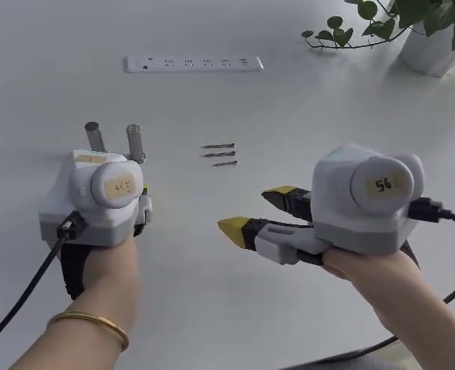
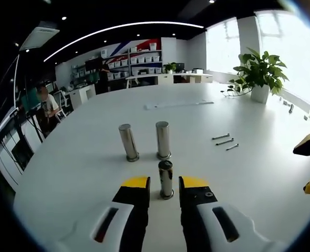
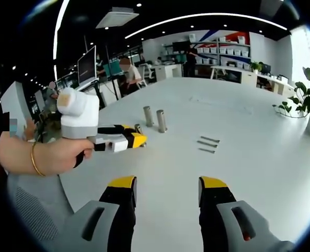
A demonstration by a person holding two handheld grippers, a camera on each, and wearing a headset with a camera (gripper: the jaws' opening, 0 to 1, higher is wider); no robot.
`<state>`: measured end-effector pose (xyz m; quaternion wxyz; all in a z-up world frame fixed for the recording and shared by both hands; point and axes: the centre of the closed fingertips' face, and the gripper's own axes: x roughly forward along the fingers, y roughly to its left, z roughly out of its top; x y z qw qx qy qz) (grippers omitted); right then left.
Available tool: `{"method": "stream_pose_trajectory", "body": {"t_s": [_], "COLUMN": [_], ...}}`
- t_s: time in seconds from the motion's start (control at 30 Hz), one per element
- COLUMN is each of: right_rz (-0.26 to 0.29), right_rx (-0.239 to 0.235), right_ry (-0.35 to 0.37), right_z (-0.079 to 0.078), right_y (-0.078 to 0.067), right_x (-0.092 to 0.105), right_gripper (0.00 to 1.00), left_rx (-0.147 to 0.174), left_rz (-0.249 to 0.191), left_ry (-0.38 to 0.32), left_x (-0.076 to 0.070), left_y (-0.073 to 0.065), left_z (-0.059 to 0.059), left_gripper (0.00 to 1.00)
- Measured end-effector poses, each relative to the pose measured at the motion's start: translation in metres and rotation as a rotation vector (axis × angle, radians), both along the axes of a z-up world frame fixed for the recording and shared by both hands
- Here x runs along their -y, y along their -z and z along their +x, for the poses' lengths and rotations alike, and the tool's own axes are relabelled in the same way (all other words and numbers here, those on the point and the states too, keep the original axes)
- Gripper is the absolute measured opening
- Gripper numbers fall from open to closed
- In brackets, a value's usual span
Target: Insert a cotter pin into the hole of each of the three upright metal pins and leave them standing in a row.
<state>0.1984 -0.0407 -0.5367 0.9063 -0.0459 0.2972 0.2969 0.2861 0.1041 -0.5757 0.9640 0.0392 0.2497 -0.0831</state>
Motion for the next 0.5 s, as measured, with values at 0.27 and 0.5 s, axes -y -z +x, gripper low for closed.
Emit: {"method": "stream_pose_trajectory", "body": {"t_s": [0.27,0.5], "right_rz": [-0.025,-0.084], "right_rx": [-0.014,-0.014], "right_ry": [-0.072,-0.163], "right_z": [0.013,0.031], "right_y": [-0.003,-0.003], "right_x": [-0.001,-0.004], "right_gripper": [0.4,0.35], "left_rx": [0.013,0.025], "left_rz": [-0.02,-0.041], "left_ry": [0.102,0.213], "left_x": [0.002,-0.003], "left_y": [-0.011,-0.02], "left_z": [-0.007,-0.016], "left_gripper": [0.42,0.56]}}
